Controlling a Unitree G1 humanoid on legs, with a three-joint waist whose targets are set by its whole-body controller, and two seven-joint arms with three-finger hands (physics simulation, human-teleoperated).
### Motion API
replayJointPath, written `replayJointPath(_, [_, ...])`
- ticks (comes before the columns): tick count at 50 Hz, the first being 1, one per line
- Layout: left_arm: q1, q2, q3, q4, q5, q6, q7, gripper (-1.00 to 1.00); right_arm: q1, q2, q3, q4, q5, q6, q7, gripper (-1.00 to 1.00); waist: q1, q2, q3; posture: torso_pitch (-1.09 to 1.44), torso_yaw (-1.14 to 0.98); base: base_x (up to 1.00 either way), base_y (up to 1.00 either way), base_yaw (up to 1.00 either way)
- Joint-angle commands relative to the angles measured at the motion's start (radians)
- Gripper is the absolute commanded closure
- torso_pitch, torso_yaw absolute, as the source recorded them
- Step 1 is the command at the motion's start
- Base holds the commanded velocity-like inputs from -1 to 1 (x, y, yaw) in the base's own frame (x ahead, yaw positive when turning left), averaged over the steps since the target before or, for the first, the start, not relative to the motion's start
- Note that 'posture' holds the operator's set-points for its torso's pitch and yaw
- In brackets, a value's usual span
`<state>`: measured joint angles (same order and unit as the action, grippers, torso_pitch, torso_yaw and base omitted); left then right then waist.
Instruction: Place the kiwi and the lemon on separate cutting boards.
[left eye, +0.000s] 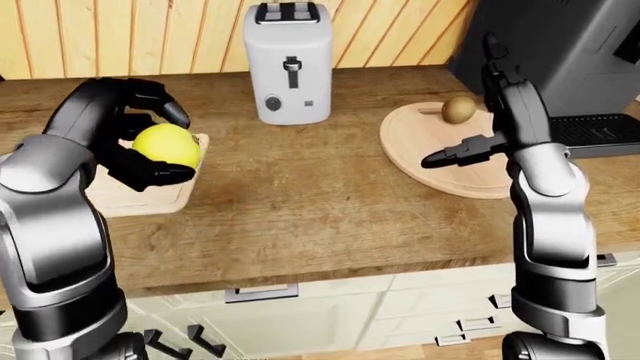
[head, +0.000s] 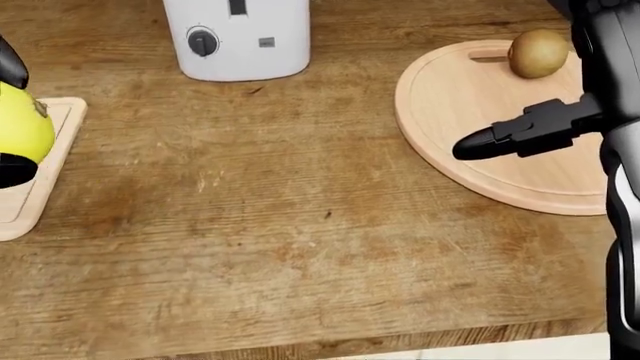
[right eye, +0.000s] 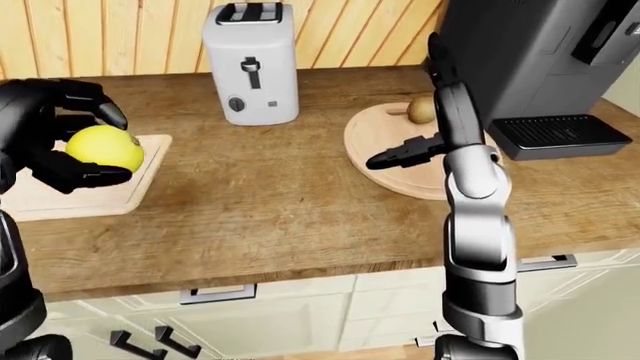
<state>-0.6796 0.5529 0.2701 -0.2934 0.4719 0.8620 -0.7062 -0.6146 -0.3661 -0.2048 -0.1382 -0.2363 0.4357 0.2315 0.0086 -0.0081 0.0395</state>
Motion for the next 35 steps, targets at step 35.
replayJointPath(35, [-0.091,0.150,0.027,0.563,-0.112,-0.373,0.254,0.65,-0.034,-0.012,-0.009,-0.060,-0.009,0.003,0.001,-1.00,-0.007,0.016,-0.034,0.00,0.00,0.00,0.00,0.00])
